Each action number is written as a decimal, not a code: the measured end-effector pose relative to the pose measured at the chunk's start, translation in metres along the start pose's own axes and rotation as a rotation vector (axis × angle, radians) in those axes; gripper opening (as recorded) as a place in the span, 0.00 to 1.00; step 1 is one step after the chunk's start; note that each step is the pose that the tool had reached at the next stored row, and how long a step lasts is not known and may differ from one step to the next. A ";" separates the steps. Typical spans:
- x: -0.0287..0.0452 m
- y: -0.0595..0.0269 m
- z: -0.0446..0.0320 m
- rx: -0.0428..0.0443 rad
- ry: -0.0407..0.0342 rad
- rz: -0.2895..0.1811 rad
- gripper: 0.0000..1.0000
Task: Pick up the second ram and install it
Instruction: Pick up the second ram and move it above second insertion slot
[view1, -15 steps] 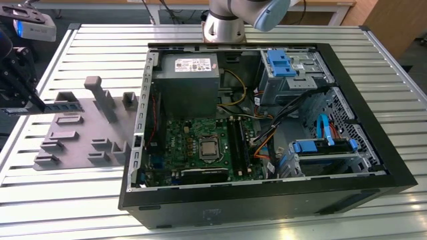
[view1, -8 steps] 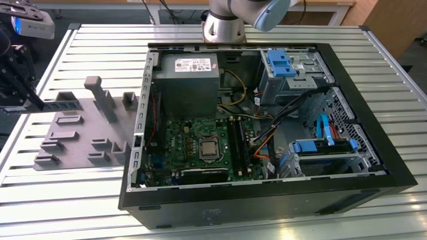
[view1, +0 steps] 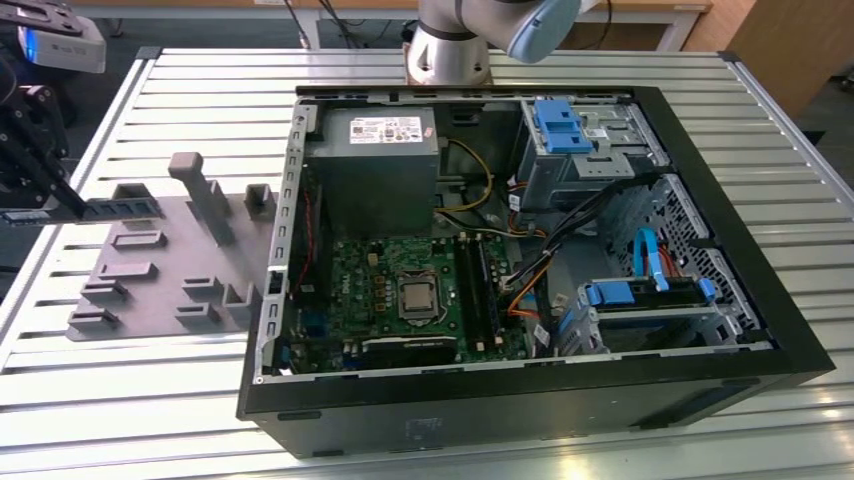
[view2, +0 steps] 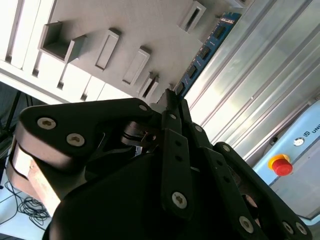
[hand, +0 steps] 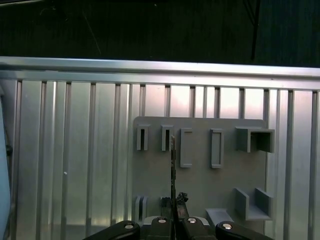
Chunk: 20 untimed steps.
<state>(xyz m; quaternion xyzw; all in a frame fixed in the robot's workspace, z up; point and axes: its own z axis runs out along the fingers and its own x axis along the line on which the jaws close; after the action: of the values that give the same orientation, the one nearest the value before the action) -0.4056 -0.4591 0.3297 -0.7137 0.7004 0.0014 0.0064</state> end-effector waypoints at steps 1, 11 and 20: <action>0.0000 0.0000 -0.0005 0.0000 0.0000 0.000 0.14; -0.0001 0.0000 -0.0070 0.0000 0.0000 0.000 0.14; -0.0002 -0.0001 -0.0146 0.0000 0.0000 0.000 0.14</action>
<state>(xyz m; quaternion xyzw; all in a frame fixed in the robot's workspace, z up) -0.4056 -0.4592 0.3443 -0.7137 0.7005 0.0014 0.0064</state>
